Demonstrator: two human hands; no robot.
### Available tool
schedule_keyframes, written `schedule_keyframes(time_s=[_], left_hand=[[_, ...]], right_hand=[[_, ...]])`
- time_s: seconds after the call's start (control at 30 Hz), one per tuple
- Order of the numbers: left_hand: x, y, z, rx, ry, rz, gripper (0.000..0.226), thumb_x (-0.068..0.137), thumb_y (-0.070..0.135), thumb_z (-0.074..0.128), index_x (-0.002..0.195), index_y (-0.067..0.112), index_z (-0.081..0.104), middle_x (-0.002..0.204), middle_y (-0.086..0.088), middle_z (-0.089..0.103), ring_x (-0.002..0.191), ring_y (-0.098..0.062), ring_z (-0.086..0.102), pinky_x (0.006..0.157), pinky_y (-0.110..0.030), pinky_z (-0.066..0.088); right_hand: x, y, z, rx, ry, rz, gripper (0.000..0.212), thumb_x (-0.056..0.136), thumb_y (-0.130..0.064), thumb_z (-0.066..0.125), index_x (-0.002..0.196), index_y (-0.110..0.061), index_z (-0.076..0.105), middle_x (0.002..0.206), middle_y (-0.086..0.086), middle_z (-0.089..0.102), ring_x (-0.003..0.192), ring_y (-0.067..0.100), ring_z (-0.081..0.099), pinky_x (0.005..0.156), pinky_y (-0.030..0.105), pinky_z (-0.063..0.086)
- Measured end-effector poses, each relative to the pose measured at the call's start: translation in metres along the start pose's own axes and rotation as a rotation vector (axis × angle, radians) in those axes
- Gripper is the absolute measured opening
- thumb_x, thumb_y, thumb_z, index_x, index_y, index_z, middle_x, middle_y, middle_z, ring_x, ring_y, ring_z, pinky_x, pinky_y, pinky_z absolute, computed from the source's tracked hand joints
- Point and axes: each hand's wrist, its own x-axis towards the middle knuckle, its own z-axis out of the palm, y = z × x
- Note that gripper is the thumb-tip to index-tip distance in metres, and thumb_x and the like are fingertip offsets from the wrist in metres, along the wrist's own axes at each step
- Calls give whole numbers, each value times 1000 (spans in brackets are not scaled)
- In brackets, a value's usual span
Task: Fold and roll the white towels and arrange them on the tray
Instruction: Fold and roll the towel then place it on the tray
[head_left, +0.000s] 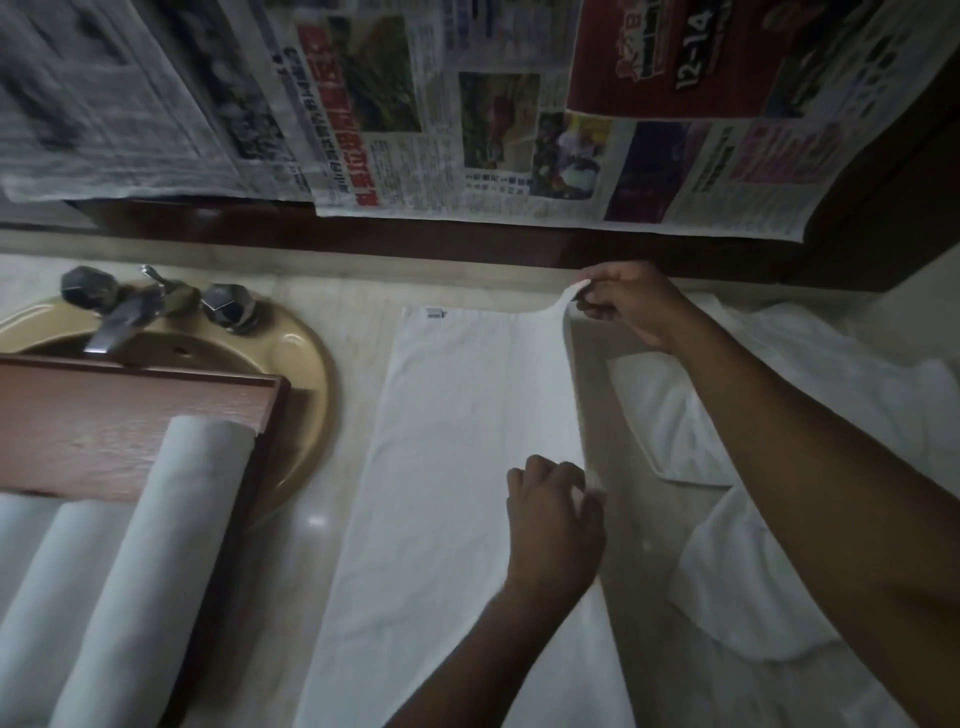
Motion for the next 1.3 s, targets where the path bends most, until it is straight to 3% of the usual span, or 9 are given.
schedule_keyframes(time_s=[0.1,0.2,0.3,0.4,0.63,0.77,0.97,1.07,1.3], left_hand=[[1,-11,-47,-175,-94,-134,24,97,32,64,76,20,58,83,1,56,81,-14,52,73,-22,42],[-1,-28,-88,-535,-154,-328,28,96,29,60,81,6,60,83,-16,68,77,-26,65,81,-51,55],[-4,-53,-119,-803,-175,-456,22,104,13,52,91,-4,55,95,-18,74,88,-33,74,81,-45,62],[-5,-77,-143,-918,-176,-530,21,104,11,51,84,9,50,82,-15,65,78,-29,67,69,-36,57],[0,-139,-153,-696,-16,-740,19,87,25,66,71,17,61,66,-9,57,60,-22,54,63,-37,47],[6,-144,-164,-789,-54,-736,21,95,17,67,74,15,65,69,-6,65,64,-21,59,59,-31,48],[5,-159,-157,-231,141,-603,9,89,26,70,82,20,67,71,4,71,65,-6,64,60,-20,45],[6,-160,-152,-155,149,-576,10,89,30,70,83,23,65,74,5,72,76,-13,68,74,-31,52],[8,-160,-147,-132,189,-606,14,84,33,70,79,23,62,67,8,70,70,-8,66,71,-33,52]], right_hand=[[0,-11,33,-77,-3,-125,16,98,-9,67,111,-16,74,98,2,77,88,10,72,81,22,58],[12,-21,75,-268,80,-251,8,96,-24,72,103,-21,75,93,-5,72,83,5,64,70,18,52],[29,-31,123,-420,83,-326,9,98,-27,70,97,-18,70,93,-1,68,82,10,60,71,23,41],[39,-36,169,-508,49,-359,17,100,-29,65,98,-12,65,86,-3,62,75,11,55,64,28,36],[58,8,229,-589,28,-200,20,97,-45,62,90,-27,56,86,-6,66,83,21,64,81,40,54],[63,18,231,-655,61,-239,20,97,-44,63,90,-27,58,90,-6,69,86,22,64,81,41,53],[69,13,230,-731,54,-253,20,99,-43,62,93,-25,57,94,-3,68,84,24,62,75,36,50],[73,13,228,-757,61,-273,20,100,-43,61,94,-24,58,93,-2,68,85,25,63,76,37,51],[76,30,231,-856,215,-377,29,95,-51,63,100,-22,59,108,-1,68,109,29,58,91,45,36]])
